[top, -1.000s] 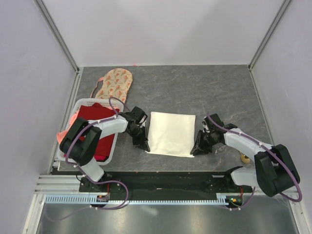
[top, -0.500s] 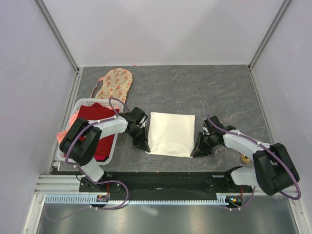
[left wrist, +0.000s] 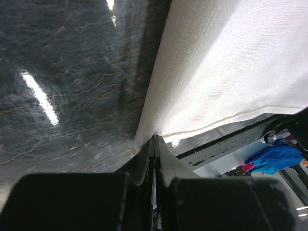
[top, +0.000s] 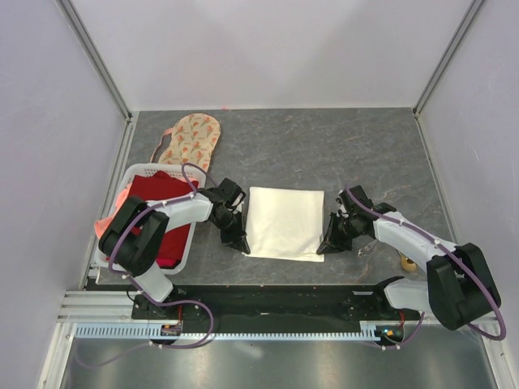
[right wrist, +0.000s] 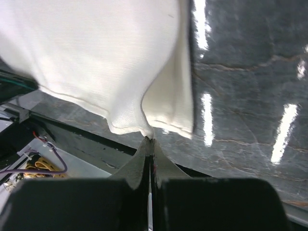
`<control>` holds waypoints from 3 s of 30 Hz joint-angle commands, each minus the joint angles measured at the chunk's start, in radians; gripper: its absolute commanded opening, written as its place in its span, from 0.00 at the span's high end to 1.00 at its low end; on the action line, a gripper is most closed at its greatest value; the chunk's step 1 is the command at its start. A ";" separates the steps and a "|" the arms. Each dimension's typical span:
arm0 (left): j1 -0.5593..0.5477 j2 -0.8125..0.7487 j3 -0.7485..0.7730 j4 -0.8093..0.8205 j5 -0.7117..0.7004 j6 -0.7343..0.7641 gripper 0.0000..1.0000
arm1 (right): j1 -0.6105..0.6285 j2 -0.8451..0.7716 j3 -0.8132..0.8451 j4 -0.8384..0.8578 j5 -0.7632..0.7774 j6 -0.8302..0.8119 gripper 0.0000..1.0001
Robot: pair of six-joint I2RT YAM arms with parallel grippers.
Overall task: Fold the napkin into a case and place the utensils inside
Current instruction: Pick up the top corner of the square-folded napkin from the center of the board, then fold the top corner of the square-folded napkin at the center of the board, then smooth out the upper triangle-folded napkin at the center of the board.
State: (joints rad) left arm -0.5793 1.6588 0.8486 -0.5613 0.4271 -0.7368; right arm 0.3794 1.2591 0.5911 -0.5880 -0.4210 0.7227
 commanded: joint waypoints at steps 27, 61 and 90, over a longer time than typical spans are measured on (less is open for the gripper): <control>-0.019 -0.014 -0.014 0.054 0.010 -0.055 0.96 | 0.115 0.795 0.943 0.070 -0.125 -0.118 1.00; 0.049 -0.080 0.021 -0.051 -0.068 -0.026 0.78 | 0.113 0.908 1.050 0.059 -0.113 -0.083 0.69; 0.047 -0.027 -0.026 0.029 -0.008 -0.029 0.91 | 0.253 0.958 1.227 -0.114 0.324 -0.039 0.66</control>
State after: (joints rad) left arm -0.5335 1.6279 0.8276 -0.5678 0.3958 -0.7784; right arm 0.6209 2.2135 1.7496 -0.6281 -0.2554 0.7067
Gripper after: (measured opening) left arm 0.090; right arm 0.350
